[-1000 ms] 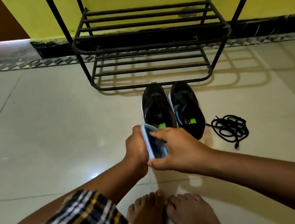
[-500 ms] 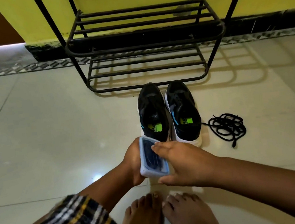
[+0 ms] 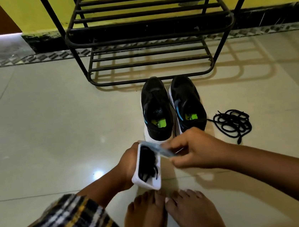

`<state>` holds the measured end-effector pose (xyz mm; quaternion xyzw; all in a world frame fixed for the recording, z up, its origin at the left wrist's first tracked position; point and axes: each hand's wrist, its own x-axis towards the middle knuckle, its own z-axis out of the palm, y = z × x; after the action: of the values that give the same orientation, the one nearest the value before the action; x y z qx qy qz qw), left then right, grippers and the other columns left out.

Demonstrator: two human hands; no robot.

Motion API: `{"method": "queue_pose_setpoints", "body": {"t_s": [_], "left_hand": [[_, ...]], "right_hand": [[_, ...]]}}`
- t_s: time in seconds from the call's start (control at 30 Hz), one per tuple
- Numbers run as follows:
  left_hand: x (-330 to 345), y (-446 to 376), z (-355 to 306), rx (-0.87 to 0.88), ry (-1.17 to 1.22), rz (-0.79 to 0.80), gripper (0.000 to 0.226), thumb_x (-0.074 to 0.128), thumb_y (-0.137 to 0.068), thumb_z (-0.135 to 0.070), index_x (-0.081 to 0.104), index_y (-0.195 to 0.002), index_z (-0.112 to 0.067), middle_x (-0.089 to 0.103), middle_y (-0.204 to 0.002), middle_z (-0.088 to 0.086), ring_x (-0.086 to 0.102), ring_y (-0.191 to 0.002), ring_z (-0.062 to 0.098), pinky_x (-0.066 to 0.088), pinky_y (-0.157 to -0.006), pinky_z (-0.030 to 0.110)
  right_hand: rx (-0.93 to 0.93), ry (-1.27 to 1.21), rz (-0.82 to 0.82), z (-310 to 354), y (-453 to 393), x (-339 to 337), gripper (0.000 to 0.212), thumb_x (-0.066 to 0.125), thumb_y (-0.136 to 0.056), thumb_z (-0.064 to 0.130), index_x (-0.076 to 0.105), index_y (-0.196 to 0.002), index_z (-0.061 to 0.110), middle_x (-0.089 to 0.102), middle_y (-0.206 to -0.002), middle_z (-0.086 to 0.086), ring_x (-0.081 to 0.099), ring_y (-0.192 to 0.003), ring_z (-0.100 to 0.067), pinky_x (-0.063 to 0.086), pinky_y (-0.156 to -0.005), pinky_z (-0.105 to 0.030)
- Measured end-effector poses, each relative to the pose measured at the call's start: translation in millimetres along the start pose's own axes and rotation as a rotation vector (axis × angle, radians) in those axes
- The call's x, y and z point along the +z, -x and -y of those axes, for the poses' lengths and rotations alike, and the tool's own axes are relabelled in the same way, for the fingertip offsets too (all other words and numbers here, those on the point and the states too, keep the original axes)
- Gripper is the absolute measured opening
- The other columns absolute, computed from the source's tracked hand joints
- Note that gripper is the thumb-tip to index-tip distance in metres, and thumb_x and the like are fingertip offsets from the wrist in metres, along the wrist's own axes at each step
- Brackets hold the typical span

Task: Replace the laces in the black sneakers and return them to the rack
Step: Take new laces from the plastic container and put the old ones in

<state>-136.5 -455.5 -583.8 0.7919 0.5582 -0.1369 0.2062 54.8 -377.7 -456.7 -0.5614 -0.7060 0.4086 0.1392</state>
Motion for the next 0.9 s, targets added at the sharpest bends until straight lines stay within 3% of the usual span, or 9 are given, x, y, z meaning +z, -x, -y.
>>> {"method": "queue_pose_setpoints", "body": {"t_s": [0.07,0.13,0.2,0.27,0.3,0.5,0.63,0.77,0.9], "left_hand": [[10.6,4.4,-0.4,0.037,0.088,0.018,0.038,0.047,-0.064,-0.042,0.066,-0.094,-0.031,0.06,-0.066,-0.001,0.061,-0.055,0.027,0.046,-0.048,0.035],[-2.8,2.6,3.2,0.019,0.337,0.047,0.038,0.044,-0.069,-0.044,0.07,-0.092,-0.028,0.061,-0.071,0.002,0.061,-0.056,0.026,0.047,-0.049,0.035],[-45.0,-11.6,27.7,0.119,0.931,0.232,0.05,0.038,-0.083,-0.055,0.072,-0.089,-0.019,0.063,-0.076,0.007,0.062,-0.065,0.027,0.049,-0.062,0.037],[-81.6,-49.7,24.0,-0.18,1.802,0.388,0.077,0.031,-0.083,-0.074,0.07,-0.087,-0.007,0.065,-0.081,0.014,0.061,-0.075,0.027,0.047,-0.077,0.037],[-97.7,-59.2,27.5,-0.198,1.899,0.467,0.081,0.03,-0.08,-0.077,0.067,-0.089,-0.005,0.064,-0.083,0.015,0.061,-0.077,0.027,0.046,-0.079,0.036],[-91.6,-66.5,25.3,-0.47,1.829,0.15,0.052,0.04,-0.095,-0.049,0.063,-0.102,-0.002,0.068,-0.094,0.017,0.064,-0.085,0.026,0.05,-0.074,0.034],[-84.7,-71.8,20.4,-0.588,1.831,-0.056,0.043,0.033,-0.101,-0.038,0.06,-0.088,-0.008,0.063,-0.089,0.011,0.06,-0.079,0.021,0.047,-0.069,0.03],[-80.1,-68.5,6.6,-0.69,1.739,-0.055,0.033,0.036,-0.102,-0.033,0.057,-0.096,-0.009,0.059,-0.087,0.012,0.057,-0.073,0.024,0.043,-0.057,0.029],[-71.0,-64.8,10.4,-0.563,1.485,0.021,0.018,0.041,-0.097,-0.015,0.055,-0.108,-0.011,0.063,-0.101,0.016,0.062,-0.084,0.032,0.056,-0.061,0.037]], "right_hand": [[0.017,-0.107,-0.086,-9.0,-1.5,-5.1,0.021,0.065,-0.084,0.013,0.074,-0.095,0.029,0.068,-0.069,0.009,0.058,-0.061,0.003,0.048,-0.06,-0.018],[0.059,-0.202,-0.162,-18.5,-4.0,-1.8,0.02,0.061,-0.089,0.012,0.073,-0.092,0.028,0.071,-0.078,-0.009,0.066,-0.071,-0.014,0.058,-0.07,-0.031],[0.126,-0.359,-0.213,-27.0,-6.3,2.3,0.02,0.055,-0.092,0.008,0.069,-0.095,0.022,0.065,-0.09,-0.029,0.068,-0.083,-0.027,0.059,-0.075,-0.031],[0.197,-0.478,-0.262,-33.9,-5.2,-0.9,0.018,0.05,-0.094,0.006,0.065,-0.095,0.015,0.06,-0.094,-0.036,0.068,-0.089,-0.031,0.059,-0.075,-0.031],[0.208,-0.504,-0.282,-35.7,-2.7,-1.4,0.016,0.049,-0.095,0.005,0.064,-0.095,0.012,0.062,-0.093,-0.034,0.068,-0.088,-0.028,0.059,-0.073,-0.031],[0.241,-0.582,-0.392,-58.7,14.8,3.5,0.02,0.048,-0.096,0.012,0.063,-0.089,0.001,0.068,-0.077,-0.017,0.068,-0.066,-0.025,0.057,-0.056,-0.032],[0.421,-0.701,-0.473,-77.2,21.9,20.8,0.025,0.051,-0.095,0.013,0.063,-0.082,-0.004,0.061,-0.063,-0.019,0.054,-0.049,-0.024,0.046,-0.042,-0.027],[0.587,-0.694,-0.452,-85.9,28.7,38.5,0.023,0.052,-0.094,0.009,0.062,-0.075,0.0,0.051,-0.055,-0.011,0.044,-0.036,-0.013,0.038,-0.035,-0.021],[0.566,-0.125,-0.288,-103.4,36.8,42.1,0.037,0.057,-0.091,0.026,0.051,-0.056,0.015,0.049,-0.048,0.0,0.05,-0.047,-0.017,0.037,-0.05,-0.027]]}}
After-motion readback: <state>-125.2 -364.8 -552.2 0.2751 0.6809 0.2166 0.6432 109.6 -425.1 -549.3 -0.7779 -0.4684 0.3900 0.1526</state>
